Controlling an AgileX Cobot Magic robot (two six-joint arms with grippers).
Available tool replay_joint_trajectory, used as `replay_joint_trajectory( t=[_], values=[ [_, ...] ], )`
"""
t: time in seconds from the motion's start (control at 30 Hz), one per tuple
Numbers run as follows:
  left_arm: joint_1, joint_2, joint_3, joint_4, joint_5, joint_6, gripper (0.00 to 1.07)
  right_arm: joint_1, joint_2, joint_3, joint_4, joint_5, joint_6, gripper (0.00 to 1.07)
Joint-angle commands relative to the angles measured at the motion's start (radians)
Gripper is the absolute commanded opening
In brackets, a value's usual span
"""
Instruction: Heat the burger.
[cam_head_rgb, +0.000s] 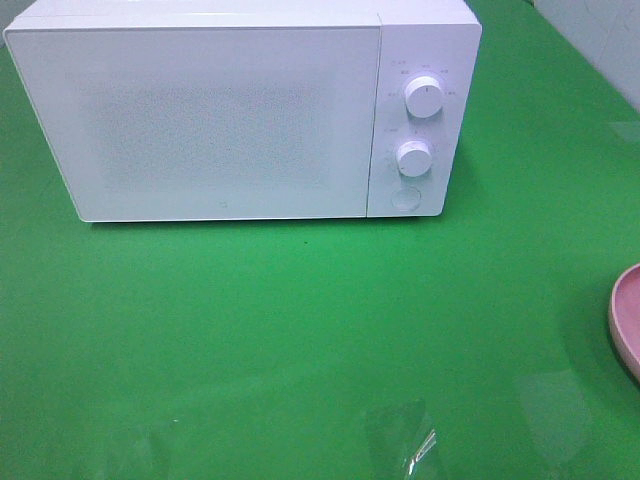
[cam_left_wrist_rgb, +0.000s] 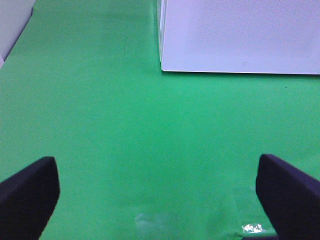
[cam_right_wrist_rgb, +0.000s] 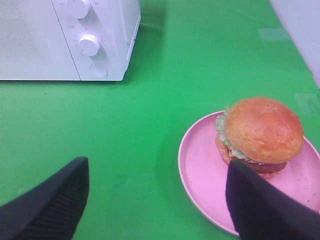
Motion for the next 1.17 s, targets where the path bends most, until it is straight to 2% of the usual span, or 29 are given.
replay_joint_trajectory(
  t=[0.03,0.17,0.3,1.17],
  values=[
    [0.003,-0.026,0.000,-0.001,-0.016,0.000,1.00,-0.007,-0.025,0.002,0.005,-0.010,-0.011,0.73],
    [0.007,-0.026,0.000,-0.003,-0.016,0.000,1.00,-0.007,-0.025,0.002,0.005,-0.010,-0.011,0.73],
    [0.061,-0.026,0.000,-0.008,-0.016,0.000,1.00,-0.007,-0.025,0.002,0.005,-0.010,-0.011,0.73],
    [0.061,-0.024,0.000,-0.008,-0.016,0.001,1.00,-0.007,-0.025,0.002,0.005,-0.010,-0.011,0.73]
  ],
)
